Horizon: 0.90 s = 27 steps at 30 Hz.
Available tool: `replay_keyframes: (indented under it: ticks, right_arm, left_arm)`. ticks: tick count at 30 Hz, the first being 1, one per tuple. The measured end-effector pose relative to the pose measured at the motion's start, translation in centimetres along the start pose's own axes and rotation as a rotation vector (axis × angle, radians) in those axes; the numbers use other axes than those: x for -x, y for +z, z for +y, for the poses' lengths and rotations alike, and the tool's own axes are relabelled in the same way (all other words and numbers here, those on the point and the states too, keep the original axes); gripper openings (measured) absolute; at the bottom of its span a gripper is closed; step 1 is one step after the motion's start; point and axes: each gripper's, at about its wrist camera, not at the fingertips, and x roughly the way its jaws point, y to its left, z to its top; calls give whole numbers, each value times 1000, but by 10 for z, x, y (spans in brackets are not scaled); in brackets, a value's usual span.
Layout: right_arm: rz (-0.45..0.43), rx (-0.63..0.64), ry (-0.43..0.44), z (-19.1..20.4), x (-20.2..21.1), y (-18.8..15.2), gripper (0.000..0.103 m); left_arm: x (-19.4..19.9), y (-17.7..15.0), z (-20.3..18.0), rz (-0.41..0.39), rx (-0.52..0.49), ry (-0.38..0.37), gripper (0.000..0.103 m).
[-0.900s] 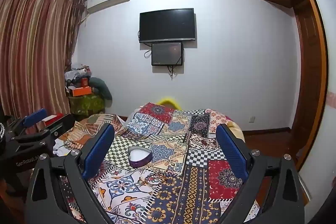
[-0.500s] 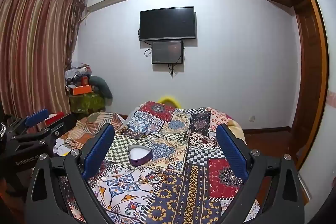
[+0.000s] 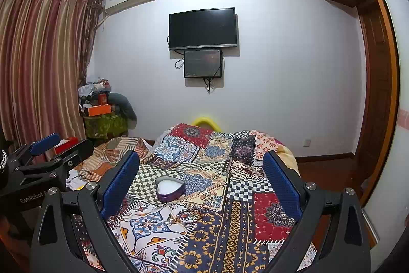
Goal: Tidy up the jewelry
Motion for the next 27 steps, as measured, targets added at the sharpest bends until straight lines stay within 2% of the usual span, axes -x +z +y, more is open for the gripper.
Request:
replay_keyframes:
  ticks: [27]
  right_arm:
    - [5,1,1,1,0,2,96]
  left_arm:
    - [-4,-3,2,14,12,5,103]
